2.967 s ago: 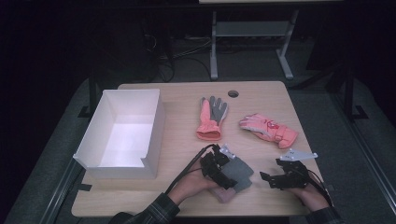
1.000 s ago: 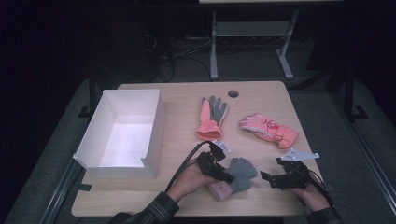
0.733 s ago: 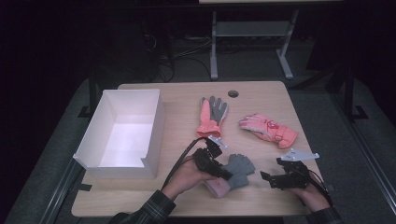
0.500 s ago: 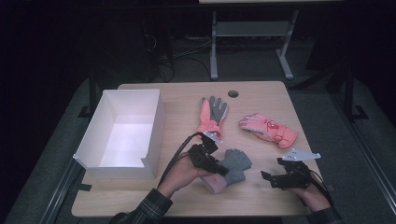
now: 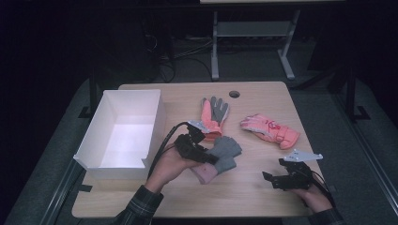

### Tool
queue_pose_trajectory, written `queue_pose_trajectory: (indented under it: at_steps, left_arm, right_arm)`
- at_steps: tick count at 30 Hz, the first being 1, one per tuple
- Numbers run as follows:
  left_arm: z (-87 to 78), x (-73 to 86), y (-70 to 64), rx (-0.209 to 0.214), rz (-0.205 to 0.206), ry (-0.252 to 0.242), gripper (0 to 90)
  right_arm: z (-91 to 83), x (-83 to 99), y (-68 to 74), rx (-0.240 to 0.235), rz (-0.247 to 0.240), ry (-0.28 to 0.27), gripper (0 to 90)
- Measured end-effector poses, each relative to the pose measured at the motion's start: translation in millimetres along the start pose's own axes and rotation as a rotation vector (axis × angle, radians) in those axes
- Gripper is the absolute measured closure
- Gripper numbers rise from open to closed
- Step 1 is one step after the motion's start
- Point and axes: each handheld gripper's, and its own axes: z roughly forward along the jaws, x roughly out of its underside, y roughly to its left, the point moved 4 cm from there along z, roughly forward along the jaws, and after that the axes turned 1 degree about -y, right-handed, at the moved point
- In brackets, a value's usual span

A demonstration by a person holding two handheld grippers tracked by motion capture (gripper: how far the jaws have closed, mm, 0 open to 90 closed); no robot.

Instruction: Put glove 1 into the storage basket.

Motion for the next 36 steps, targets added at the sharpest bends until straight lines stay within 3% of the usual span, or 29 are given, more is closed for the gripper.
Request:
queue_pose_trajectory:
  at_steps: [8,16,36]
  left_arm:
    - [-30.8,-4.1,5.1,-0.045,-0.005,-0.060,66.9]
    - [-48.6,-3.1,13.3,-0.081,-0.008,-0.074,66.9]
    - [-102.8,0.3,37.6,-0.167,-0.061,-0.178,66.9]
  right_arm:
    - [2.6,0.8,-0.5,-0.001,-0.001,0.004,13.5]
    - [4.3,-0.3,1.1,-0.006,-0.004,0.009,13.5]
    - [5.5,1.7,2.8,-0.020,-0.005,0.012,13.5]
